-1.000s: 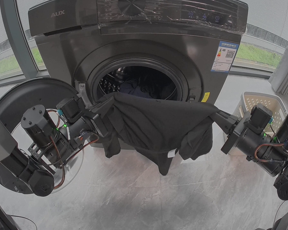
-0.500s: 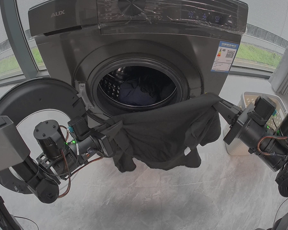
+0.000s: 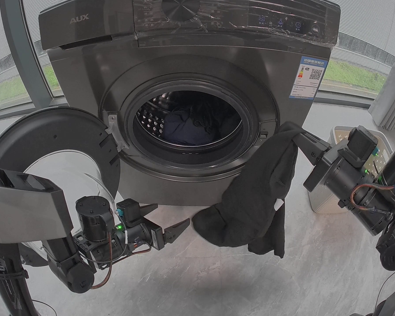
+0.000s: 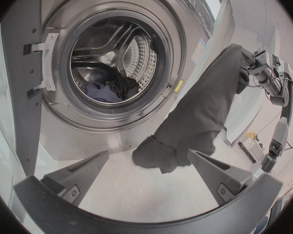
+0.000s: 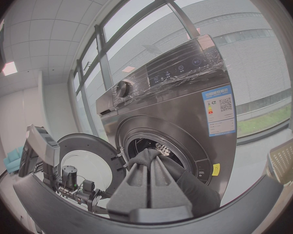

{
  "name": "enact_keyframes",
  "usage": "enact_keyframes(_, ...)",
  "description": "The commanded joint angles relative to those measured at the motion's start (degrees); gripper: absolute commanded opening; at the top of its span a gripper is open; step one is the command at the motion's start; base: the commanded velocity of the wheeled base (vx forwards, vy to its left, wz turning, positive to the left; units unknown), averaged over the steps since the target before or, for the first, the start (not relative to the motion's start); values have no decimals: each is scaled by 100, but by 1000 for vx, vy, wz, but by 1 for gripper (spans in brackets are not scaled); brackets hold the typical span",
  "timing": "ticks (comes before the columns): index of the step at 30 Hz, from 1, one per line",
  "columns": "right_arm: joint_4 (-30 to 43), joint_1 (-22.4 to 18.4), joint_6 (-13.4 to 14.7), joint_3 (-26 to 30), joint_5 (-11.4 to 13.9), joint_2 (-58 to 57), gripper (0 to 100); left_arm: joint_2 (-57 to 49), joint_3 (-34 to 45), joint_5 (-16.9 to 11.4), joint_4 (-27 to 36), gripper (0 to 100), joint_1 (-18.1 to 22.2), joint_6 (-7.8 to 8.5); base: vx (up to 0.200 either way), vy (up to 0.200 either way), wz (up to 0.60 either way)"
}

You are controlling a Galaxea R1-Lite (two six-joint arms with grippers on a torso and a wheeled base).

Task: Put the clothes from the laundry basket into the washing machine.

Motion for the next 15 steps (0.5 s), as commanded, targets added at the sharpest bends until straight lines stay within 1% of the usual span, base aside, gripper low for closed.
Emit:
enact_keyframes(1,3,160,104,-156,-279,195,0,136,7,3,-34,100,-183,30,0,0,0)
enact_keyframes(4,3,212,148,-244,-437,300,0,110,-11,3,-34,100,-350,65,0,0,0)
enact_keyframes(5,3,212,148,-253,-446,309,0,101,-11,3,-34,100,-359,65,0,0,0)
enact_keyframes(6,3,212,148,-306,-560,388,0,101,-37,11,-34,100,-429,135,0,0,0)
enact_keyframes(8,3,221,166,-367,-666,476,0,83,-46,11,-34,100,-508,179,0,0,0)
enact_keyframes(10,-6,221,210,-420,-727,529,0,83,-54,11,-34,100,-561,214,0,0,0)
enact_keyframes(12,-6,274,306,-543,-824,643,0,75,-63,11,-34,100,-631,302,0,0,0)
enact_keyframes(15,-6,300,342,-631,-886,713,0,83,-81,11,-34,100,-658,328,0,0,0)
